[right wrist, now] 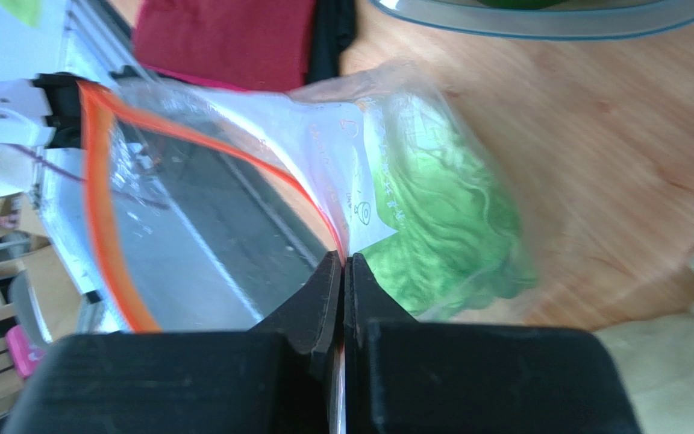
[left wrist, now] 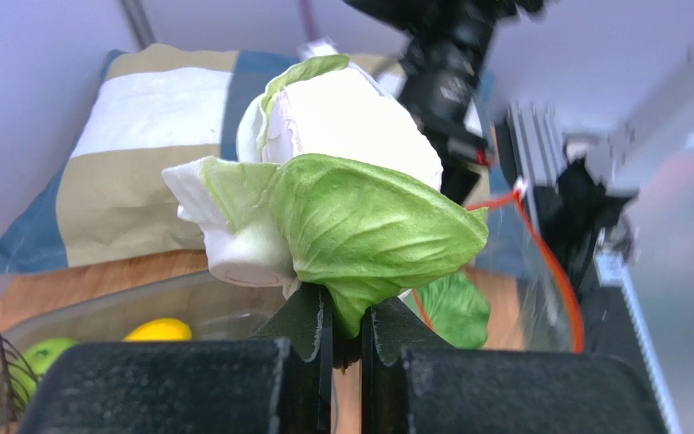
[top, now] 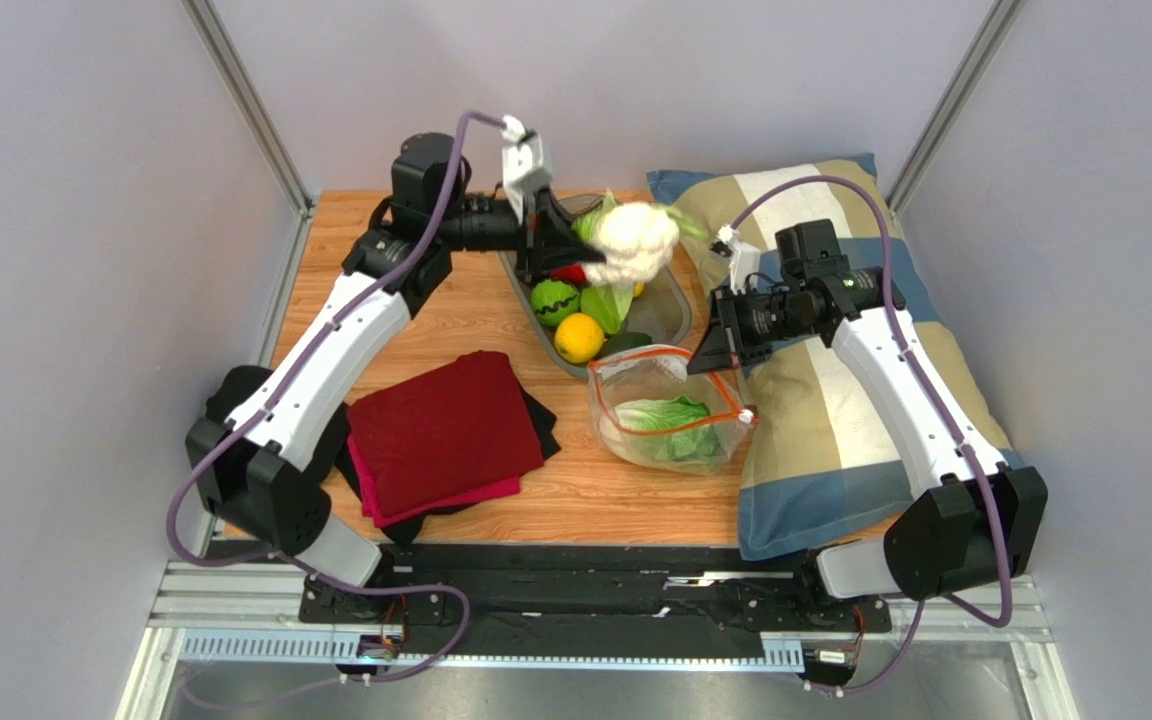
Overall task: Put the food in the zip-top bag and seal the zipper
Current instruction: Pick up the fake vegetable from the bin, then place the fake vegetable in the zipper food storage bag, then adjust the zipper food storage bag at the center of the board.
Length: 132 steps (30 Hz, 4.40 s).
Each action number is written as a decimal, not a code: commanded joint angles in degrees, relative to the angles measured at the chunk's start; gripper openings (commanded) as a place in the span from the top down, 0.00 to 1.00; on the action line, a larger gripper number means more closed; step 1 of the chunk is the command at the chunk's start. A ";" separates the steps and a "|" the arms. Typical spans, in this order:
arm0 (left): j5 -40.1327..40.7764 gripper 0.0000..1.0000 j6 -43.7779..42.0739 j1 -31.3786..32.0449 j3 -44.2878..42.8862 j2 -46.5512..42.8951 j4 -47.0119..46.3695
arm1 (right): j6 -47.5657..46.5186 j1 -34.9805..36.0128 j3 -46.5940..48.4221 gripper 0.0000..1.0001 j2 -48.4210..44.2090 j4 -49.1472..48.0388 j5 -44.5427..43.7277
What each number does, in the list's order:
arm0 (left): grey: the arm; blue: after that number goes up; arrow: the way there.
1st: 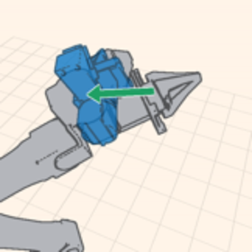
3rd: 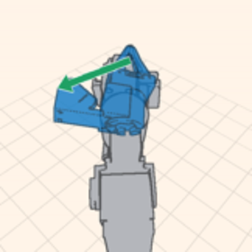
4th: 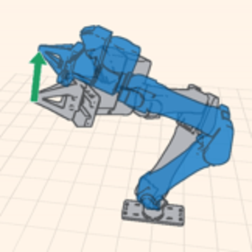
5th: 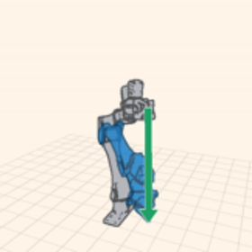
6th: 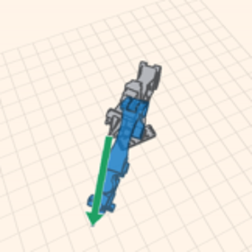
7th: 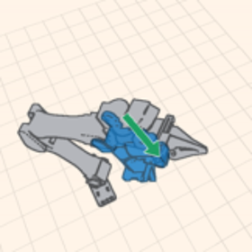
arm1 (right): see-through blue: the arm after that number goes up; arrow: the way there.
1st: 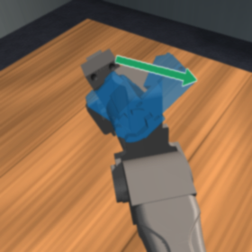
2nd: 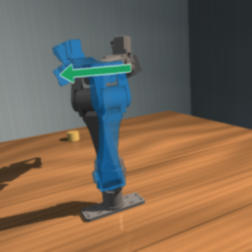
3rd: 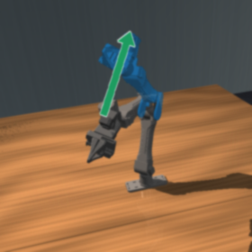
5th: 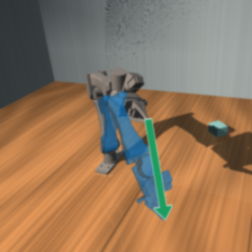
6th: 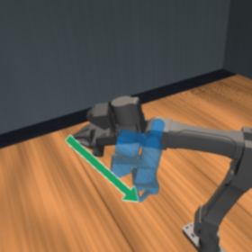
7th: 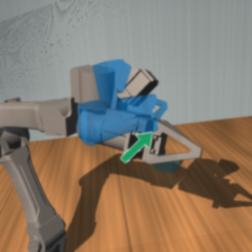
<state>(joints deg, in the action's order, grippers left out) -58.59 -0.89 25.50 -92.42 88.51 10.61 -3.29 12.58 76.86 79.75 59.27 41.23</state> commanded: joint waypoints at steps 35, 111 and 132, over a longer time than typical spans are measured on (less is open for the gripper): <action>14.63 1.00 -42.87 21.61 0.50 -0.63 42.10 | 7.77 -0.10 -1.27 1.00 0.15 -3.02 7.55; 8.02 0.06 -54.28 22.46 -5.66 -0.71 53.61 | 12.87 -2.56 -3.56 1.00 1.38 -7.58 7.11; 40.82 0.20 -66.43 41.30 -13.67 21.44 55.30 | 9.88 -2.47 -2.95 1.00 3.39 -6.01 5.26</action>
<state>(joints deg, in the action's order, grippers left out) -23.38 -62.65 66.46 -106.67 110.72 64.03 8.45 10.00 72.27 82.21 52.97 46.81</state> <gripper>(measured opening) 0.839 0.011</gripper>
